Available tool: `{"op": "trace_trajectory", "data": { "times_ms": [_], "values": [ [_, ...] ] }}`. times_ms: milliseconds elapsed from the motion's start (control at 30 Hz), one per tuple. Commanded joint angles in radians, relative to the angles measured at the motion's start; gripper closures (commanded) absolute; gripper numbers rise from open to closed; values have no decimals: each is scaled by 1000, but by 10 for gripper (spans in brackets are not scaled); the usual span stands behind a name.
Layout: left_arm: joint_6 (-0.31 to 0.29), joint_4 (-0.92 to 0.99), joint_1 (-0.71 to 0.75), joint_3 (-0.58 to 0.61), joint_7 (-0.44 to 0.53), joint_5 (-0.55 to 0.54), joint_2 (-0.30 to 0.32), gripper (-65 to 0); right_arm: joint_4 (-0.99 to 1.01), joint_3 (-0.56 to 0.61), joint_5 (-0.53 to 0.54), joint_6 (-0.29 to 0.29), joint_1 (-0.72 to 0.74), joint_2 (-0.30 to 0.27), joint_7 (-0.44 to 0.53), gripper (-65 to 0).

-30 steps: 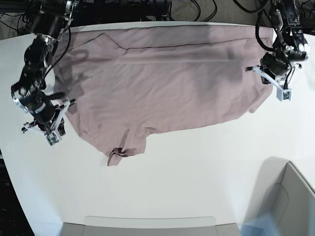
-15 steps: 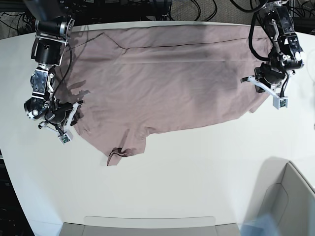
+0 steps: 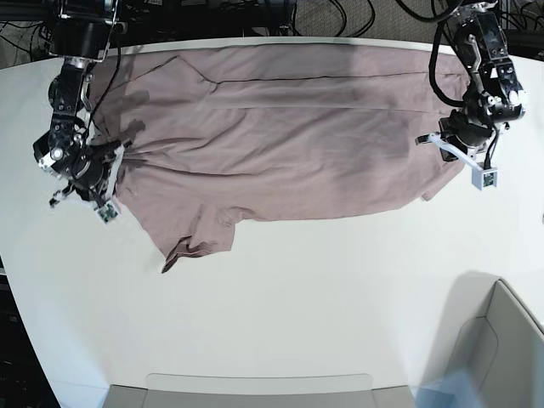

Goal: Fold the T-shirt properly
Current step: 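Release the shirt and move both grippers toward the hem corners, then grasp the hem corners of the shirt with both grippers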

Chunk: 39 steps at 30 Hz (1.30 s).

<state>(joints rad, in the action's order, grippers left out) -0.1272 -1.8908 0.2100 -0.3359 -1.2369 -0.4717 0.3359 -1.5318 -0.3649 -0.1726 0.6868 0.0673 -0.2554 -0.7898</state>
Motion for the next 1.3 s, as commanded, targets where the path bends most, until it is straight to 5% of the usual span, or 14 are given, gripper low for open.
{"op": "trace_trajectory", "data": {
  "times_ms": [0, 233, 633, 800, 900, 1100, 1267],
  "values": [
    [-1, -14, -10, -4, 10, -5, 15, 0, -25, -3, 12, 11, 56, -2, 25, -63],
    [-1, -14, -10, -7, 13, -5, 15, 0, 250, 82, 54, 11, 315, 0, 33, -201],
    [-1, -14, -10, -9, 21, -5, 13, 0, 758, 86, 54, 11, 460, -2, 293, -201],
    [-4, -14, -11, -1, 22, -5, 15, 0, 913, 91, 54, -105, 472, -2, 413, -201],
    [-4, -13, -47, 1, 22, -3, 25, 0, 951, 94, 54, -112, 472, -2, 429, -201],
    [-7, 115, -156, 34, 72, -12, 174, -177, 948, 94, 54, -71, 480, 8, 429, -200],
    [-7, 328, -257, 331, 191, -81, 377, -191, 945, 94, 54, -49, 486, 0, 396, -200]
  ]
}}
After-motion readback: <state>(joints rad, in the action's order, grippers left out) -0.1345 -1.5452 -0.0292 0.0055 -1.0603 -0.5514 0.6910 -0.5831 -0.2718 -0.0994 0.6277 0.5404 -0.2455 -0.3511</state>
